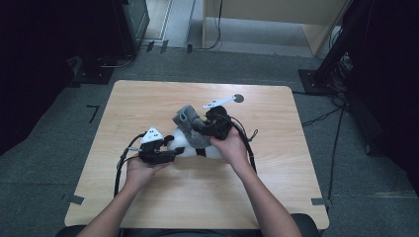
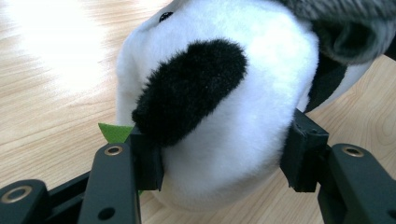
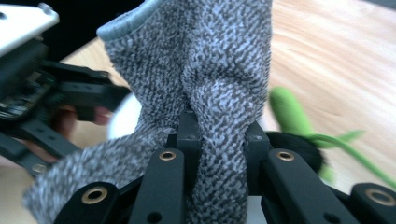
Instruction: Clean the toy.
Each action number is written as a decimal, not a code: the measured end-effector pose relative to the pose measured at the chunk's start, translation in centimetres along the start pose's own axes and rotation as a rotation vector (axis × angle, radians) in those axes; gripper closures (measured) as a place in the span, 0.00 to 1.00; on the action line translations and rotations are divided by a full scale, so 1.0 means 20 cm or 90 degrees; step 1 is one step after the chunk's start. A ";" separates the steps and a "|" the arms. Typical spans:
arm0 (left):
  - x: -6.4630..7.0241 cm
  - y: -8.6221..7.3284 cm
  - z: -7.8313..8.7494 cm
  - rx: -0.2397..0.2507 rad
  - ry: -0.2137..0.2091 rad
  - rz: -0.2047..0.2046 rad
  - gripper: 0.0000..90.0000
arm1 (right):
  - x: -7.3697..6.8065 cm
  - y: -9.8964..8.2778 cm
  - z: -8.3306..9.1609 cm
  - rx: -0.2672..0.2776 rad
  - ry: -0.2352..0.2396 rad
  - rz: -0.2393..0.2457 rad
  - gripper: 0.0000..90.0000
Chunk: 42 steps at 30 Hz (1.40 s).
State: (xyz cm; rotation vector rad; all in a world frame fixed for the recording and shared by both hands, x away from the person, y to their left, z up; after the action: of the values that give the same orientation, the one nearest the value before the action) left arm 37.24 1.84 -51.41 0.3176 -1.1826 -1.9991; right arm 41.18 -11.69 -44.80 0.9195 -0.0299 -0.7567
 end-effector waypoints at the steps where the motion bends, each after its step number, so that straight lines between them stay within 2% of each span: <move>1: 0.00 0.00 0.00 0.000 0.000 0.001 0.48 | 0.01 0.00 0.01 -0.005 -0.013 0.009 0.85; 9: 0.00 0.00 0.00 -0.002 -0.006 0.008 0.48 | 0.07 0.00 0.05 -0.013 -0.047 0.019 0.84; 15: 0.00 0.00 0.00 -0.002 -0.006 0.012 0.48 | 0.12 0.00 0.09 -0.005 -0.070 0.006 0.84; 19: 0.00 0.01 0.00 -0.002 -0.007 0.013 0.48 | 0.19 -0.01 0.15 0.004 -0.103 -0.009 0.85; 24: 0.00 0.01 0.00 -0.003 -0.009 0.010 0.48 | 0.27 -0.02 0.19 0.012 -0.112 -0.036 0.86; 28: 0.00 0.01 0.00 -0.003 -0.009 0.008 0.48 | 0.29 -0.03 0.21 0.013 -0.126 -0.034 0.85; 32: 0.00 0.01 0.00 -0.003 -0.010 0.004 0.48 | 0.28 -0.02 0.23 0.023 -0.133 -0.038 0.86; 34: 0.00 0.01 0.00 -0.004 -0.010 0.003 0.48 | 0.27 0.00 0.25 0.041 -0.129 -0.039 0.87; 35: -0.01 0.01 0.00 -0.005 -0.010 0.004 0.48 | 0.25 0.01 0.27 0.055 -0.123 -0.043 0.87; 38: -0.01 0.01 0.00 -0.002 -0.011 0.013 0.48 | 0.19 0.07 0.33 0.095 -0.112 -0.026 0.87; 42: -0.01 0.00 0.00 0.003 -0.006 0.008 0.48 | 0.08 0.13 0.36 0.131 -0.072 0.000 0.87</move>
State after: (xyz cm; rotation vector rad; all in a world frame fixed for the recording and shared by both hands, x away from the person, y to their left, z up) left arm 37.37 1.88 -51.36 0.3017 -1.1928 -1.9891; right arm 41.49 -16.84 -38.78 1.0710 -0.2103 -0.8154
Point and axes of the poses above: each handheld gripper's, and its own axes: z roughly backward along the jaws, y roughly out of its top, x roughly to its right, the point moved 8 cm from there along -z, roughly forward along the jaws, and after that the axes turned 5 degrees about y, right-handed, at the moved point
